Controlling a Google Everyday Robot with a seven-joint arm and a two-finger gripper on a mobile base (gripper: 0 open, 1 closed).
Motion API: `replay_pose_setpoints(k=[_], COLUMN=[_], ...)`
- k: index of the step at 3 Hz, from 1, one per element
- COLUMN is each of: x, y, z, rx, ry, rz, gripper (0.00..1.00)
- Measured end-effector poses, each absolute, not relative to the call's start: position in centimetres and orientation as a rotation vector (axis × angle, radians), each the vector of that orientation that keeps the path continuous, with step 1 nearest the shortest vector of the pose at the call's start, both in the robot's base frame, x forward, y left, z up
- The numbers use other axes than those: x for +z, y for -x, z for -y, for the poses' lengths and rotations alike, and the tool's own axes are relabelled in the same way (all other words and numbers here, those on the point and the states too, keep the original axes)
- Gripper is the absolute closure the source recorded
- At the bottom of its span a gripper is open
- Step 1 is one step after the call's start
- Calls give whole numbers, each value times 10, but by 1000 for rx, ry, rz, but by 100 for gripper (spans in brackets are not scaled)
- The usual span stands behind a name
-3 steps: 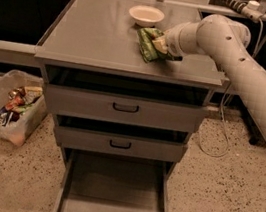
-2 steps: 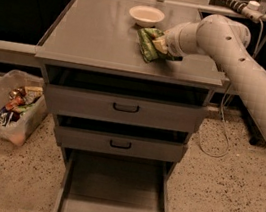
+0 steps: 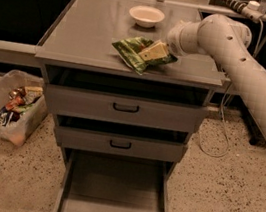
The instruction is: Pick green jalapeno chip bag from bottom drawer and place on counter
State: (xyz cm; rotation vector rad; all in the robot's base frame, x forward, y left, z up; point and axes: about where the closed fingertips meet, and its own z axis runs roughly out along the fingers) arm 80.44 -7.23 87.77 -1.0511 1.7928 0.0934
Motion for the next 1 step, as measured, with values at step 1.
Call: replay_pose_setpoints(k=[1], x=[878], y=[-804], z=[72], rx=[93], ry=[1051], rz=[-1793], gripper=[0])
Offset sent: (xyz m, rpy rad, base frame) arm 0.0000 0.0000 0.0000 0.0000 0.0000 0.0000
